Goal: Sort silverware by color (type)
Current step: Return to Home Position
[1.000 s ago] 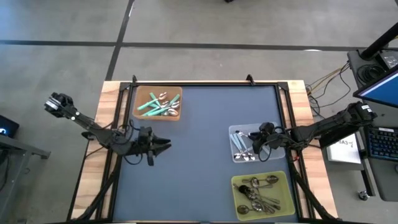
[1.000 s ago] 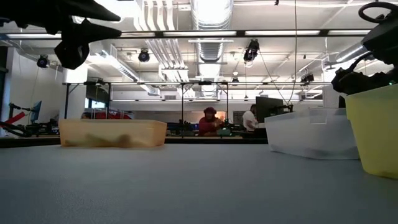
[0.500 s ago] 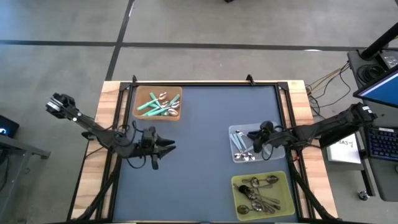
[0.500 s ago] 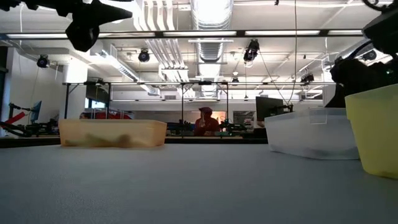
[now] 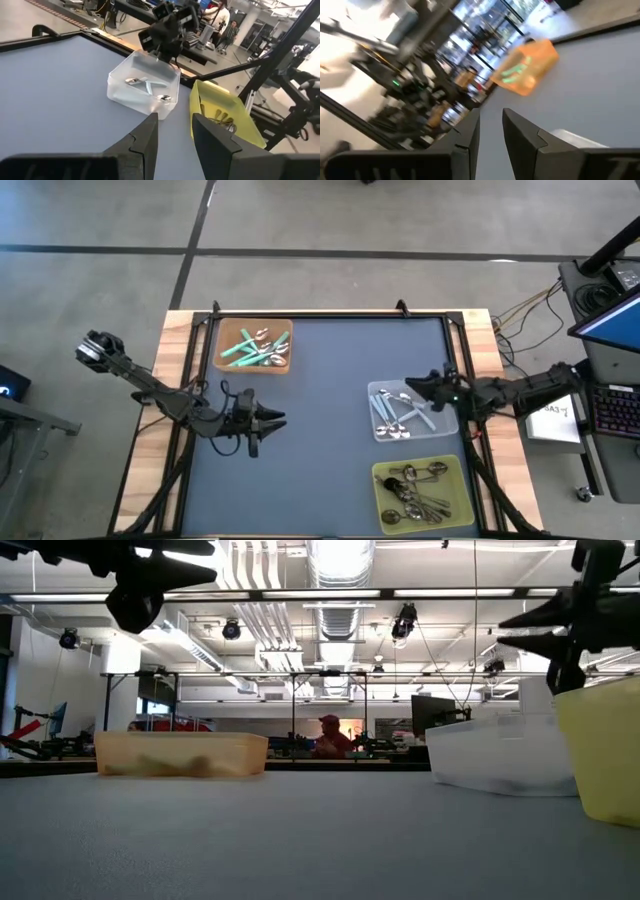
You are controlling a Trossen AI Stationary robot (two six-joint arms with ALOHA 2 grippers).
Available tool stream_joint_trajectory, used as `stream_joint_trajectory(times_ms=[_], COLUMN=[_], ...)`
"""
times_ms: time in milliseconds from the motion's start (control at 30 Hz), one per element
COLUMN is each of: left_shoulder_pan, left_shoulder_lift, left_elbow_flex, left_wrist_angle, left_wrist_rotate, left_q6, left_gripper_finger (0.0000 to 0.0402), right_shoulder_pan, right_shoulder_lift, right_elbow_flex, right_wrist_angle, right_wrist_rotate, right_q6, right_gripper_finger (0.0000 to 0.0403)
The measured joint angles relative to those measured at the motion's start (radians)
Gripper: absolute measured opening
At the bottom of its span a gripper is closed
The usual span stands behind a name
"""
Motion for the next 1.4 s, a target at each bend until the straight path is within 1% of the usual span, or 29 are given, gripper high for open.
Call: stream_joint_trajectory(times_ms=[100,233,367,533,667,767,867,933,967,1033,1100,1200,1233,1300,1333,1400], left_shoulder_pan=[0.000,0.000,0.001,0.008,0.038,0.063,0.066,0.066,0.066,0.067,0.067,0.067,0.067,0.071,0.074,0.078], left_shoulder_lift=[0.000,0.000,0.000,0.000,-0.001,-0.001,-0.013,-0.054,-0.096,-0.182,-0.267,-0.367,-0.390,-0.442,-0.469,-0.513], left_elbow_flex=[-0.001,-0.001,-0.002,-0.002,-0.002,-0.004,-0.038,-0.087,-0.122,-0.200,-0.298,-0.444,-0.464,-0.453,-0.455,-0.462], left_wrist_angle=[-0.002,-0.009,-0.049,-0.118,-0.172,-0.206,-0.211,-0.213,-0.213,-0.191,-0.153,-0.037,-0.061,-0.196,-0.246,-0.272], left_wrist_rotate=[0.001,0.031,0.107,0.115,0.120,0.176,0.253,0.302,0.311,0.304,0.261,0.186,0.156,0.091,0.057,-0.003], left_q6=[0.024,0.063,0.107,0.179,0.237,0.247,0.244,0.231,0.229,0.227,0.222,0.162,0.127,0.064,0.054,0.075], left_gripper_finger=[0.0103,0.0103,0.0103,0.0103,0.0103,0.0103,0.0103,0.0103,0.0103,0.0103,0.0103,0.0103,0.0103,0.0103,0.0103,0.0103], right_shoulder_pan=[0.000,0.000,0.001,0.001,0.001,0.001,0.001,0.001,0.001,0.001,0.001,0.001,0.001,0.001,0.001,0.001], right_shoulder_lift=[-0.058,-0.091,-0.091,-0.082,-0.072,-0.069,-0.070,-0.070,-0.070,-0.070,-0.070,-0.070,-0.070,-0.070,-0.070,-0.071], right_elbow_flex=[0.000,0.000,0.000,0.000,-0.001,-0.001,-0.001,-0.001,-0.001,-0.001,-0.001,-0.001,-0.001,-0.001,-0.002,-0.002], right_wrist_angle=[0.002,0.004,0.002,-0.001,-0.006,-0.011,-0.015,-0.015,-0.015,-0.016,-0.017,-0.018,-0.018,-0.018,-0.018,-0.021], right_wrist_rotate=[0.000,0.000,0.000,0.000,0.000,0.000,0.000,0.000,0.000,0.000,0.000,0.000,0.000,0.000,0.000,0.000], right_q6=[0.000,0.000,0.000,0.000,0.000,0.000,0.000,0.000,0.000,0.000,0.000,0.000,0.000,0.000,0.000,0.000], right_gripper_finger=[0.0075,0.0075,0.0075,0.0075,0.0075,0.0075,0.0075,0.0075,0.0075,0.0075,0.0075,0.0075,0.0075,0.0075,0.0075,0.0075])
